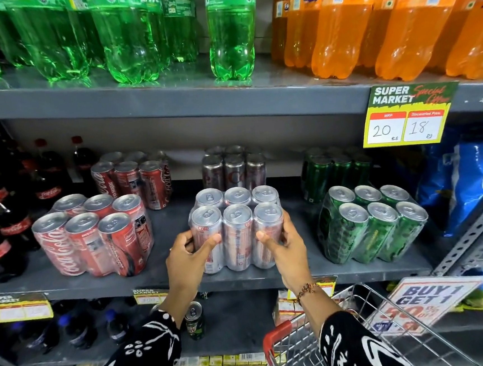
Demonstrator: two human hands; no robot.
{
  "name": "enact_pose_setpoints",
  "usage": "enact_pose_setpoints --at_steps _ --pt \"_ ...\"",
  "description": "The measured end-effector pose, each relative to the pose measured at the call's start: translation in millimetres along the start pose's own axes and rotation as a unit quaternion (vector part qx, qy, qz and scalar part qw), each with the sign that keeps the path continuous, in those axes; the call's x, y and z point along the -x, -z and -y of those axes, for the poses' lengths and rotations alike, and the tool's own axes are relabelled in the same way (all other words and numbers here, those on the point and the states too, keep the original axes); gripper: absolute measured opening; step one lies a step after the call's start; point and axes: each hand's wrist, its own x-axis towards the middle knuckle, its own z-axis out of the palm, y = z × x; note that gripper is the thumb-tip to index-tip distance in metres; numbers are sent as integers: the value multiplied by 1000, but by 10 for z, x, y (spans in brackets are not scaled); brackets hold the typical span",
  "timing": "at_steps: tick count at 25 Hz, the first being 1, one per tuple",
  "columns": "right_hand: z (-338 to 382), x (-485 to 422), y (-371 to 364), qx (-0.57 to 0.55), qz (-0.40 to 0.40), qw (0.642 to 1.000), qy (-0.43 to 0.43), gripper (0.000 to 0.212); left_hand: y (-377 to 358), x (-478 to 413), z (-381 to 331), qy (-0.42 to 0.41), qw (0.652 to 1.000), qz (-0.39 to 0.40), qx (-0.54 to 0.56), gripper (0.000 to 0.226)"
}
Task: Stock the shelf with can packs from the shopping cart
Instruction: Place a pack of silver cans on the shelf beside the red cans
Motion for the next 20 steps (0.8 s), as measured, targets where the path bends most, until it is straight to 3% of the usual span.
enact_pose_setpoints --at_steps 16,20 --pt "4 34 38 22 -8 1000 1 69 1 -28 -5 -7 1000 23 -11 55" --pt "267 199 19 171 -11 985 -7 76 -50 148 29 -105 980 -1 -167 68"
